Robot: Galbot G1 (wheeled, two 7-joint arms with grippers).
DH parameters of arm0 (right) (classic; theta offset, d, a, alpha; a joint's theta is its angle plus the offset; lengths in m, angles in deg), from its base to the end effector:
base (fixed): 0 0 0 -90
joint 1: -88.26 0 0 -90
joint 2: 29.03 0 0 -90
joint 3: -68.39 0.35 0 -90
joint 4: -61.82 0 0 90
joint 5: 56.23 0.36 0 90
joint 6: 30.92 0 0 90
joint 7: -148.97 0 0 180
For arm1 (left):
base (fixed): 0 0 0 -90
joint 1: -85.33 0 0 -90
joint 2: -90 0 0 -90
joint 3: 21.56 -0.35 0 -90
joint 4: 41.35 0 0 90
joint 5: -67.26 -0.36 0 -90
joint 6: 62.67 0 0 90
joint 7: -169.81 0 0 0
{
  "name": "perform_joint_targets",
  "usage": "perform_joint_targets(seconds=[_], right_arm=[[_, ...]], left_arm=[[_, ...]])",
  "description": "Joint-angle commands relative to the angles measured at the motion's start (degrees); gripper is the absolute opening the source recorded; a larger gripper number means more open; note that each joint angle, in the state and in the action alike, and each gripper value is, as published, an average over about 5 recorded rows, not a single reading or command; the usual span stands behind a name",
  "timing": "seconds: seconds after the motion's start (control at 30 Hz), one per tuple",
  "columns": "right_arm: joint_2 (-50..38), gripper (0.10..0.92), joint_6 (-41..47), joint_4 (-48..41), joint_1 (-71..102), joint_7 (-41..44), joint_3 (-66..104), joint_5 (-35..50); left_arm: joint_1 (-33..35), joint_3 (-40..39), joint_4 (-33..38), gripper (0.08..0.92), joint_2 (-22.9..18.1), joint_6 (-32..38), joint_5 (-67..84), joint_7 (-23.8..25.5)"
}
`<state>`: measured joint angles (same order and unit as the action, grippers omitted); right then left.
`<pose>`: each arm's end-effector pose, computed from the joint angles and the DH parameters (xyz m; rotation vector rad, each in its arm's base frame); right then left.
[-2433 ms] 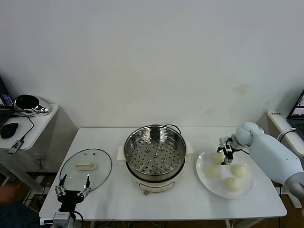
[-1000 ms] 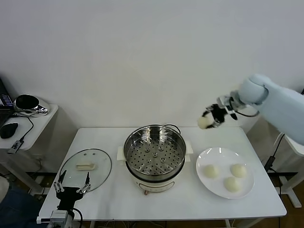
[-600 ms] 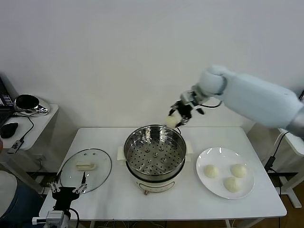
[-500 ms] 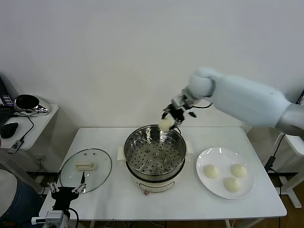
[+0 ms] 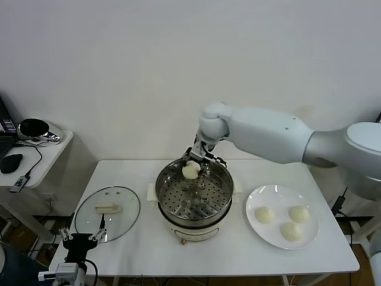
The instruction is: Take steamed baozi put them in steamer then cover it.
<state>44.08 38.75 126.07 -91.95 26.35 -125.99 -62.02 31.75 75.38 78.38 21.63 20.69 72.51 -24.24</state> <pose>0.5761 0.1534 -0.0784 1.9429 -0.6496 2.3047 0.1633 0.0983 -0.3013 0.2345 -2.9210 -0.4731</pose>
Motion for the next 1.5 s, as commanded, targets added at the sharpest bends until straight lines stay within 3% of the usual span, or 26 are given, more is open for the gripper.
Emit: perform_joint_targets(seconds=[0.03, 0.37, 0.7, 0.9, 1.03, 1.3, 1.5], right_arm=[[2.35, 0.585, -4.68, -2.63, 0.79, -0.35, -1.23, -5.26], [2.39, 0.599, -6.97, -6.04, 3.91, -2.49, -0.38, -7.07], [1.38, 0.802, -5.06, -2.85, 1.59, -3.3, -1.29, -3.44], [-5.14, 0.822, 11.39, 10.38, -9.16, 2.13, -4.48, 15.33], [-12.39, 0.823, 25.04, 18.03, -14.6, 3.69, -6.26, 22.92], [-31.48, 0.823, 49.38, 32.15, -18.44, 2.61, -6.68, 26.41], [-44.76, 0.823, 50.6, 36.26, -15.65, 2.83, -5.85, 22.36]], left_arm=[[-0.02, 0.1, -0.1, 0.823, 0.02, 0.0, 0.03, 0.0], [-0.35, -0.06, -0.46, 0.823, 0.14, -0.02, 0.03, 0.03], [-0.26, -0.21, -0.27, 0.823, -0.1, -0.08, -0.09, 0.0], [0.3, 0.1, 0.9, 0.823, -0.05, -0.13, -0.01, 0.0], [0.6, 0.26, 1.61, 0.823, 0.25, -0.09, 0.1, 0.02], [0.34, -0.09, 2.39, 0.823, 0.81, -0.1, 0.09, 0.06], [-0.04, -0.48, 2.47, 0.823, 1.32, -0.12, 0.01, 0.11]])
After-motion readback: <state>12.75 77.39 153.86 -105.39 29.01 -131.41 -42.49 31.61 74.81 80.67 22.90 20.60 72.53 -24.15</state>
